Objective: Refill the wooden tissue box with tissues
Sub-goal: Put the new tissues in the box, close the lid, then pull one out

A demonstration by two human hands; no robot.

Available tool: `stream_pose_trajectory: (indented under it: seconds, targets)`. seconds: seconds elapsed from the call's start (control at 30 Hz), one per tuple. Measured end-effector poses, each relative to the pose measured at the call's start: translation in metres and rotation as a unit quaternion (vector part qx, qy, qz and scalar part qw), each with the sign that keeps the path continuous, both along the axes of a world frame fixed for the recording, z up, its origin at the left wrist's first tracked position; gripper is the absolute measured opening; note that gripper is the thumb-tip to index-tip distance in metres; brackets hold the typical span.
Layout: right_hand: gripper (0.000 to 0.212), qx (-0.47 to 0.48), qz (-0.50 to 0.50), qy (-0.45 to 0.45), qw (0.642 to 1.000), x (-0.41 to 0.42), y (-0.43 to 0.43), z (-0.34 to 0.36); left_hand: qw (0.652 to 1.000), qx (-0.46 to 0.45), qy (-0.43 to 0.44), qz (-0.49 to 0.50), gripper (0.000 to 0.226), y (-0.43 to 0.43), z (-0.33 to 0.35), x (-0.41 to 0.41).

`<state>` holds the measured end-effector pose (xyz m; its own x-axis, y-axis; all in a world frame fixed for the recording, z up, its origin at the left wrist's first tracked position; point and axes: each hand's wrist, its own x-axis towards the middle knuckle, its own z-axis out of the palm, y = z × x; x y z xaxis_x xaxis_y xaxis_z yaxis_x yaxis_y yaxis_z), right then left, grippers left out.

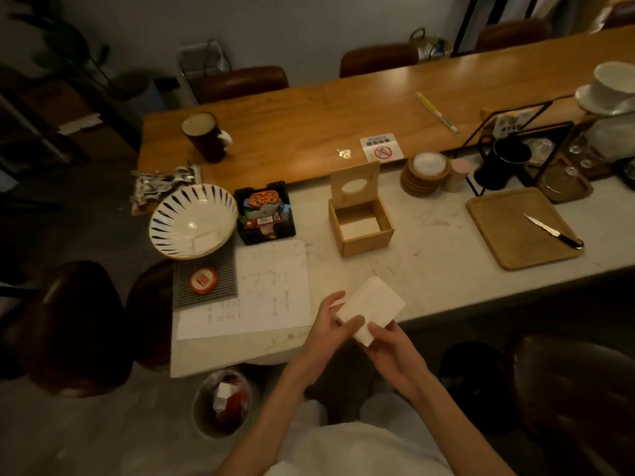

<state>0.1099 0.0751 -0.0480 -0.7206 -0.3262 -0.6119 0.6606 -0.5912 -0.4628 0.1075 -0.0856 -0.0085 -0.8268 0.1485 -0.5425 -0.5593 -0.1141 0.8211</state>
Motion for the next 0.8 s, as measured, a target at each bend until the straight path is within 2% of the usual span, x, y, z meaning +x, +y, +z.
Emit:
stream_pose_trajectory:
  seconds: [0.07, 0.13, 0.27, 0.43, 0.5, 0.57, 0.67, 0.8]
  targets:
    - [0.058, 0.050, 0.047, 0.046, 0.997, -0.010, -0.002, 0.001, 0.992, -0.112, 0.063, -0.009, 0.062, -0.002, -0.001, -0.011]
    - [0.067, 0.135, 0.096, 0.101, 0.981, -0.022, 0.008, 0.002, 0.980, -0.169, 0.108, -0.012, 0.063, 0.001, -0.004, -0.022]
    - [0.076, 0.323, 0.167, 0.207, 0.908, -0.054, 0.043, 0.005, 0.945, -0.258, 0.194, -0.053, 0.057, 0.023, -0.015, -0.042]
    - [0.056, 0.453, 0.220, 0.327, 0.799, -0.088, 0.066, -0.011, 0.920, -0.314, 0.227, -0.056, 0.050, 0.046, -0.053, -0.056]
    - [0.047, 0.470, 0.239, 0.344, 0.777, -0.097, 0.071, -0.017, 0.922, -0.317, 0.220, -0.032, 0.059, 0.052, -0.064, -0.058]
    - [0.055, 0.460, 0.261, 0.347, 0.774, -0.102, 0.070, -0.015, 0.930, -0.307, 0.200, 0.018, 0.072, 0.059, -0.070, -0.057]
    - [0.082, 0.415, 0.283, 0.331, 0.799, -0.102, 0.065, -0.014, 0.948, -0.263, 0.159, 0.078, 0.089, 0.067, -0.075, -0.058]
    - [0.094, 0.384, 0.267, 0.307, 0.829, -0.096, 0.054, -0.019, 0.957, -0.232, 0.147, 0.098, 0.097, 0.073, -0.079, -0.058]
